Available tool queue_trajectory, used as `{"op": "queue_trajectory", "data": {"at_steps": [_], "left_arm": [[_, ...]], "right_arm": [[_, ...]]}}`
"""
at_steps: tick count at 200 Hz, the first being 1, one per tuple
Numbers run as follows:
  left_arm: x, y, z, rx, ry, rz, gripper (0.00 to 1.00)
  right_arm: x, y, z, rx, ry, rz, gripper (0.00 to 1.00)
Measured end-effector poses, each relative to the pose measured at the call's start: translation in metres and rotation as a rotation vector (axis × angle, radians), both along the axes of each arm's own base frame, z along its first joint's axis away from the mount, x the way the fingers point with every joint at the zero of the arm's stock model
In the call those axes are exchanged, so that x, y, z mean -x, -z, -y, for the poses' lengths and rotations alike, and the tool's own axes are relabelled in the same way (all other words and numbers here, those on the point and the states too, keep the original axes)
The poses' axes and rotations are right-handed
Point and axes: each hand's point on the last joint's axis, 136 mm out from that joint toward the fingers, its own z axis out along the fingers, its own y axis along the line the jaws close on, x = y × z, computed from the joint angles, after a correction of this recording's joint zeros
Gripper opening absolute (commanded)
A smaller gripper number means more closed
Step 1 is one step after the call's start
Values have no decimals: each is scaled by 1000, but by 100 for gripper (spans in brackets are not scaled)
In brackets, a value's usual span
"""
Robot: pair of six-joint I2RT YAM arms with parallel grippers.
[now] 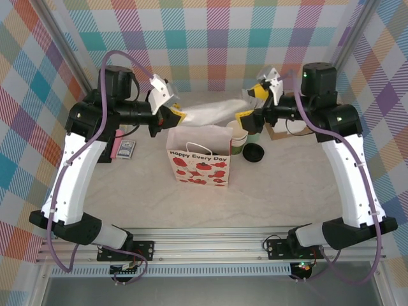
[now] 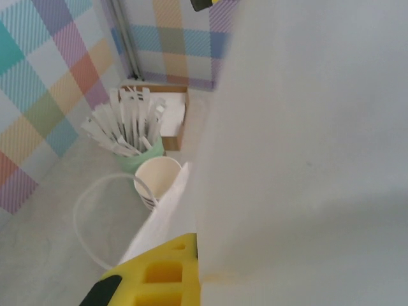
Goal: Pack the takeout coffee
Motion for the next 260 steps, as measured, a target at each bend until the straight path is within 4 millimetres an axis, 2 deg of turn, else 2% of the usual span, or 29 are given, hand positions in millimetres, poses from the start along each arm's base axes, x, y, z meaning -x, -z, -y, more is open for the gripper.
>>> {"op": "queue_trajectory", "data": {"at_steps": [23, 30, 40, 44, 49, 54, 61, 76, 98, 124, 140, 168, 180, 192, 209, 227, 246, 253, 260], "left_arm": [[8, 6, -3, -19, 39, -14, 0], [9, 7, -3, -23, 48, -16, 0], [8, 9, -3, -28, 59, -19, 0], [7, 10, -3, -31, 62, -21, 0], [6, 11, -3, -33, 67, -25, 0], [4, 14, -3, -36, 71, -34, 0], [0, 16, -2, -38, 75, -46, 0], [-10, 27, 0, -50, 82, -86, 0], [-26, 48, 0, -74, 73, -164, 0], [-34, 72, -2, -97, 53, -236, 8], [-35, 85, -3, -110, 45, -274, 40], [-44, 95, -11, -87, -5, -322, 68], [-49, 99, -22, -54, -48, -336, 87], [-51, 101, -35, -12, -109, -346, 99], [-48, 100, -50, 47, -220, -336, 100], [-46, 90, -65, 106, -366, -297, 100], [-55, 77, -88, 165, -585, -270, 100], [-60, 75, -97, 186, -665, -266, 100], [-64, 74, -106, 204, -733, -268, 100]], "right_arm": [[9, 8, -20, 39, -120, 67, 100], [11, 9, -26, 48, -150, 82, 94], [12, 9, -36, 60, -194, 107, 74], [12, 9, -40, 62, -210, 110, 61], [12, 8, -44, 63, -227, 117, 39], [11, 9, -49, 65, -247, 124, 24], [10, 11, -55, 70, -266, 125, 14], [9, 23, -65, 83, -299, 101, 6], [9, 39, -72, 95, -317, 31, 0], [6, 61, -77, 145, -258, -50, 0], [8, 75, -84, 179, -226, -122, 0], [11, 101, -96, 248, -183, -222, 0], [11, 114, -102, 289, -156, -249, 0], [7, 129, -106, 335, -122, -272, 0], [1, 150, -113, 408, -90, -306, 0], [-6, 172, -121, 478, -81, -343, 2], [-11, 195, -123, 560, -76, -381, 11], [-11, 201, -121, 586, -76, -394, 20], [-10, 205, -119, 606, -74, -403, 24]]}}
